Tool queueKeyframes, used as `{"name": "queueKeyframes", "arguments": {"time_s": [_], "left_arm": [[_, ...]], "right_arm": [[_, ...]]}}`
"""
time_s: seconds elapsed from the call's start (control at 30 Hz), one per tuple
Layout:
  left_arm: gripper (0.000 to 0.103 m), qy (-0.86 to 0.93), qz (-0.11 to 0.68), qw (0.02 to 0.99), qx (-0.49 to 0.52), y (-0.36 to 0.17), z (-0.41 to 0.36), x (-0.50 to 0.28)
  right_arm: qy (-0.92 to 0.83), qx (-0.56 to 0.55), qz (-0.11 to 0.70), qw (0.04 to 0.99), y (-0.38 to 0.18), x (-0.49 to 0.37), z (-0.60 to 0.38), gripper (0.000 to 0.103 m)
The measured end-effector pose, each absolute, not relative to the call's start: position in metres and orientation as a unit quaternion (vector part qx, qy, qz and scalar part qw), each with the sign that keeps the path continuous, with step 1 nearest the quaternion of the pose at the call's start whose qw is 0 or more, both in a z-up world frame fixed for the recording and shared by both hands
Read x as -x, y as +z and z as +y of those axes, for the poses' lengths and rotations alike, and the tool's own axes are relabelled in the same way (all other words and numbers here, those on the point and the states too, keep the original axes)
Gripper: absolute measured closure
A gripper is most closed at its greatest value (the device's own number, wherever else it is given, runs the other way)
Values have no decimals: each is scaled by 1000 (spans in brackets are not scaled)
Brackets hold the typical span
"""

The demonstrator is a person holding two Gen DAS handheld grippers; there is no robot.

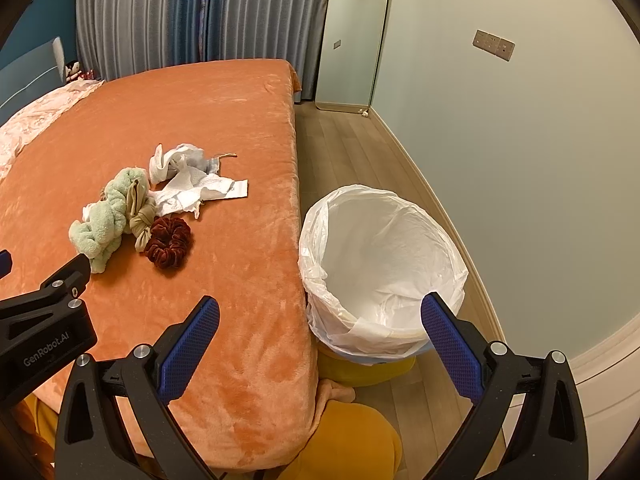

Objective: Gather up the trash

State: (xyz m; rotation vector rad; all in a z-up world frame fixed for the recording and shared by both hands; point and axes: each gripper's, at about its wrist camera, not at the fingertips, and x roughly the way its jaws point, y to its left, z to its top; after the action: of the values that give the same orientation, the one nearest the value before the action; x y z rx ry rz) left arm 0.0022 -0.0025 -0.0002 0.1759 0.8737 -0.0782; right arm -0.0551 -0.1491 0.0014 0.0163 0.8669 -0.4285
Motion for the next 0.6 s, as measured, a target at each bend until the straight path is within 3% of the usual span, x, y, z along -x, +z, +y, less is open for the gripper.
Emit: {"name": "queueKeyframes", "arguments": {"time_s": [0.6], "left_arm": [[7, -36, 414, 905, -87, 3, 1, -2]], "right_arm": [[-205, -11, 416, 886, 4, 55, -148, 7]]}}
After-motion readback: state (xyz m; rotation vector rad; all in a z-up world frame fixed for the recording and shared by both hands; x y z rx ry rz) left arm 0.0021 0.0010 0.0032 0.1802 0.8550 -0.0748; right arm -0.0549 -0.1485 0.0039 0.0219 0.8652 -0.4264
